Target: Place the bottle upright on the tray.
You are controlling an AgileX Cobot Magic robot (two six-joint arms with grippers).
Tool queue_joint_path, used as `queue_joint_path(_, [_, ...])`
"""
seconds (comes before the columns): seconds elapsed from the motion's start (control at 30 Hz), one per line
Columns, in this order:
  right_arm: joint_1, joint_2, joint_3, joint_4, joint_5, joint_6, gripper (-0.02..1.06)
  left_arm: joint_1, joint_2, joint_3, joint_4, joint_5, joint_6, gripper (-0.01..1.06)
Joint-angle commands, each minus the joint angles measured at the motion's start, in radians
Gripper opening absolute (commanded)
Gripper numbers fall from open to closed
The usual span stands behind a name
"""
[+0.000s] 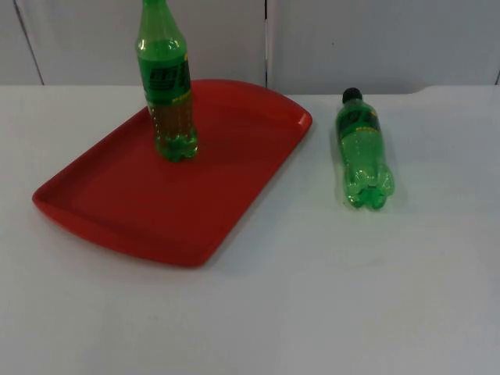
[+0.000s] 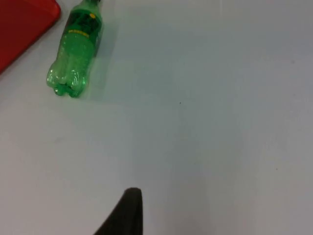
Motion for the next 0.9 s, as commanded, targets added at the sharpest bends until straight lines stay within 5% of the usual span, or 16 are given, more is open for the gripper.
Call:
queue_joint_path(0.0, [-0.006, 0.095, -0.048, 0.002, -0.041, -0.005, 1.05, -0.002, -0.005, 0.004, -0.006, 0.002, -0.005, 1.05])
queue_joint_path(0.53, [-0.006, 0.677, -0.432, 0.01, -0.048, -0.005, 1.05, -0.002, -0.005, 0.004, -0.006, 0.002, -0.005, 1.05])
queue_joint_path(0.87, [-0.006, 0.978, -0.683, 0.045, 0.03, -0.009, 1.05, -0.002, -0.005, 0.004, -0.006, 0.002, -0.005, 1.05])
